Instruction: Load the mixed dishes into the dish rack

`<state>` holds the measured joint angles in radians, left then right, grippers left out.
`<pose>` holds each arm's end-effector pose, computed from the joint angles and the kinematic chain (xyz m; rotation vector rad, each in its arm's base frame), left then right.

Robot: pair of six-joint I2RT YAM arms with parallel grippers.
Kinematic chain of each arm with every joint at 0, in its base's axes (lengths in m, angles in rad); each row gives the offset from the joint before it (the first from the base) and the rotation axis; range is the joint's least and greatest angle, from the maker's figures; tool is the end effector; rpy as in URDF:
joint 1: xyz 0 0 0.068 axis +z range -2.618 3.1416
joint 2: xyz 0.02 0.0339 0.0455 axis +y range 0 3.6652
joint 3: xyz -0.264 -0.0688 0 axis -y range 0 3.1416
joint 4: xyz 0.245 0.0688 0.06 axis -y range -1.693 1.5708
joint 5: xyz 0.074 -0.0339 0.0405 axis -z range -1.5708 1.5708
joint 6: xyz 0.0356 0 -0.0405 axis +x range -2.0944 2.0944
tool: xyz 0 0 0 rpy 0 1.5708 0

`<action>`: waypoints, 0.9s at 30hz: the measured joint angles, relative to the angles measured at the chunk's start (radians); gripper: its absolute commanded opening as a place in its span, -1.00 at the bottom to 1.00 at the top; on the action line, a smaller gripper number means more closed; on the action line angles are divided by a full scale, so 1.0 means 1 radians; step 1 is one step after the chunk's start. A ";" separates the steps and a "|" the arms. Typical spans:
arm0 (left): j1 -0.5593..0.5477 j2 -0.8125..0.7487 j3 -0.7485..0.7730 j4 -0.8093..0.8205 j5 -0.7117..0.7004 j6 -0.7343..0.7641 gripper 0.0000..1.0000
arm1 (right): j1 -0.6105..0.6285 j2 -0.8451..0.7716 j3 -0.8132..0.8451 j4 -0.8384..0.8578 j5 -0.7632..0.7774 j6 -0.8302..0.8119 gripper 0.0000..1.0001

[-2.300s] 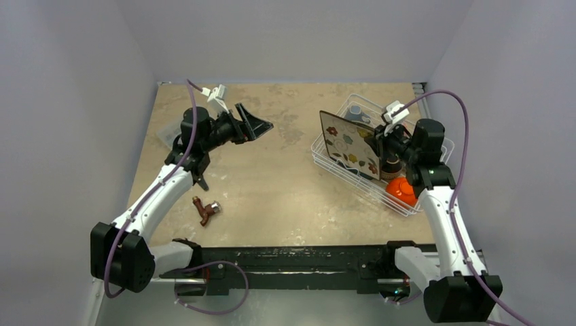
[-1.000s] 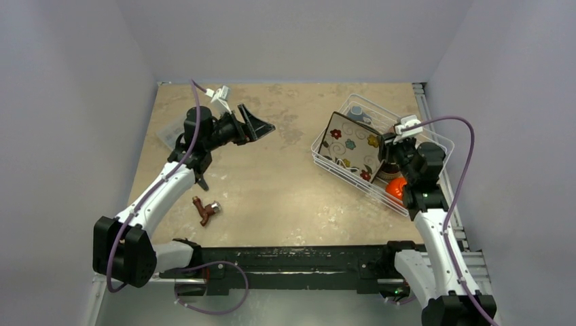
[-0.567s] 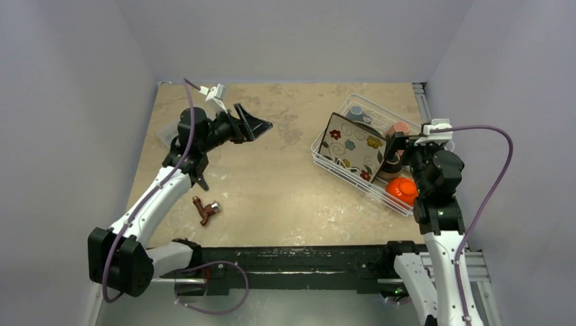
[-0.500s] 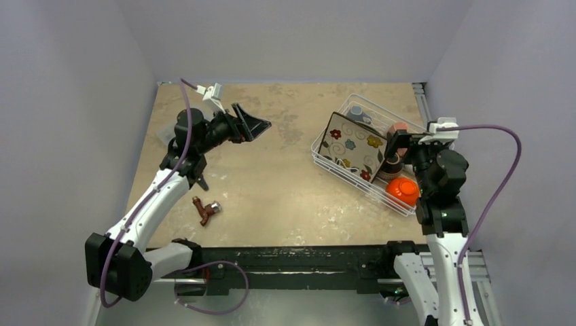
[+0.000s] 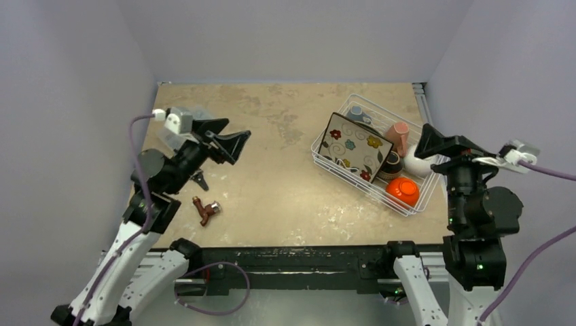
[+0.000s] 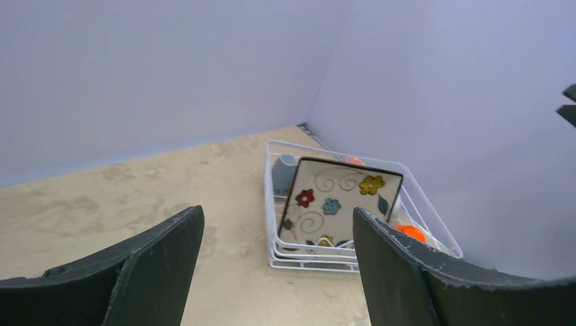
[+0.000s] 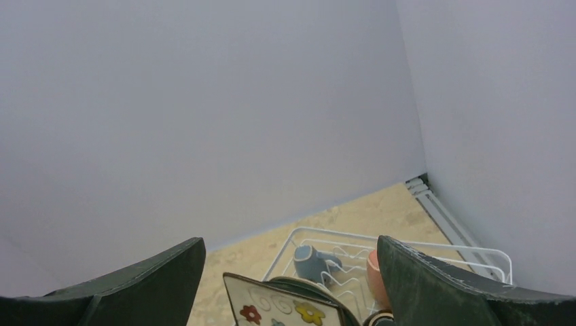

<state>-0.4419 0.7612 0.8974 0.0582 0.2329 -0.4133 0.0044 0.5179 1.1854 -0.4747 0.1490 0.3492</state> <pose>0.1502 -0.0801 0.4093 0.2228 1.4202 -0.8692 0.0531 -0.0051 0.4639 0.3592 1.3353 0.1929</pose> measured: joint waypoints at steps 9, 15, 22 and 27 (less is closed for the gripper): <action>0.000 -0.373 0.197 -0.380 -0.207 0.093 0.62 | 0.000 -0.137 0.134 -0.060 0.178 0.034 0.97; 0.000 -0.480 0.320 -0.519 -0.274 0.086 0.62 | 0.000 -0.215 0.169 -0.056 0.232 0.036 0.98; 0.000 -0.501 0.319 -0.613 -0.292 0.053 0.61 | 0.000 -0.213 0.172 -0.103 0.255 0.066 0.98; 0.000 -0.501 0.318 -0.651 -0.298 0.039 0.61 | 0.000 -0.190 0.174 -0.151 0.257 0.116 0.97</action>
<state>-0.4416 0.2604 1.2152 -0.5930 -0.0650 -0.3748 0.0044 0.3279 1.3594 -0.6262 0.4065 0.4648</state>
